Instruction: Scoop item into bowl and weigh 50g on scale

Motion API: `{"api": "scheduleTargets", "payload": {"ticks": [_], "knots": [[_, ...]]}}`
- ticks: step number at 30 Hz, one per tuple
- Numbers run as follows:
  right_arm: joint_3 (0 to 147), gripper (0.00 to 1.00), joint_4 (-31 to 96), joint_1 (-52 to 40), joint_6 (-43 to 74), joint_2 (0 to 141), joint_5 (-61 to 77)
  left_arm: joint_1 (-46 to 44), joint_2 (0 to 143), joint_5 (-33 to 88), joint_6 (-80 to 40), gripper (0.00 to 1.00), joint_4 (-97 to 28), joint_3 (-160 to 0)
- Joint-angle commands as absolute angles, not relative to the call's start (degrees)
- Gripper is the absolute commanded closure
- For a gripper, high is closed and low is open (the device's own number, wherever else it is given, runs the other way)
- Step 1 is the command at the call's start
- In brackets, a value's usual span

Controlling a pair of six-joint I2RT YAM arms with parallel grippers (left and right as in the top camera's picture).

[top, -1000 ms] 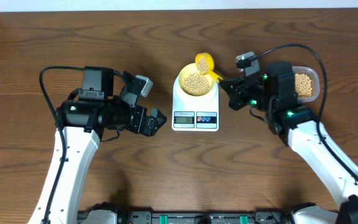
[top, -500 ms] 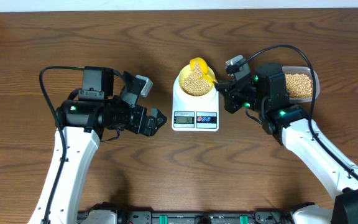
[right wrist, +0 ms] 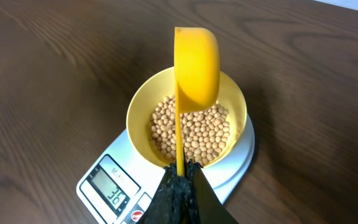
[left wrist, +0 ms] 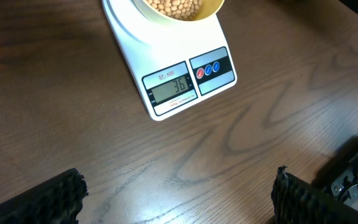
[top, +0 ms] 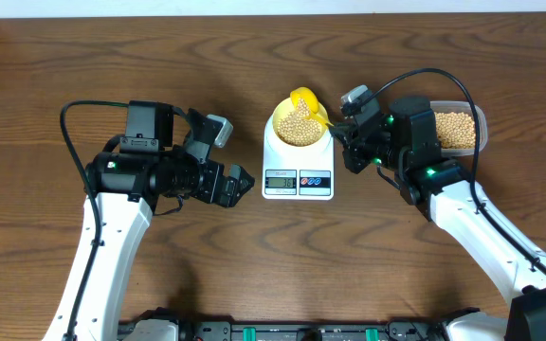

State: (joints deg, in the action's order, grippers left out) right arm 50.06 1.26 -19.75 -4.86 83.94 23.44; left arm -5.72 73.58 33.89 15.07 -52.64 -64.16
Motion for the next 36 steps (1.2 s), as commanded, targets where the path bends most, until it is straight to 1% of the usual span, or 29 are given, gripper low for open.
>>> {"api": "scheduleTargets", "payload": {"ticks": [1, 4, 8, 13, 33, 36], "knots": [[49.82, 0.99, 1.10, -19.97, -6.20, 83.59, 22.52, -5.43, 73.82, 33.39, 15.40, 0.02, -52.82, -63.83], [49.82, 0.99, 1.15, -19.97, -7.81, 83.59, 22.59, -5.43, 73.82, 33.39, 15.40, 0.02, -52.82, -63.83], [49.82, 0.99, 1.28, -19.97, -13.67, 83.59, 22.50, -5.43, 73.82, 33.39, 15.40, 0.02, -52.82, -63.83], [49.82, 0.99, 1.56, -19.97, -16.16, 83.59, 20.86, -5.43, 73.82, 33.39, 15.40, 0.02, -52.82, -63.83], [49.82, 0.99, 1.45, -19.97, -17.93, 83.59, 20.86, -5.43, 73.82, 33.39, 15.40, 0.02, -52.82, -63.83], [49.82, 0.99, 1.45, -19.97, -20.64, 83.59, 20.86, -5.43, 73.82, 33.39, 15.40, 0.02, -52.82, -63.83]]}}
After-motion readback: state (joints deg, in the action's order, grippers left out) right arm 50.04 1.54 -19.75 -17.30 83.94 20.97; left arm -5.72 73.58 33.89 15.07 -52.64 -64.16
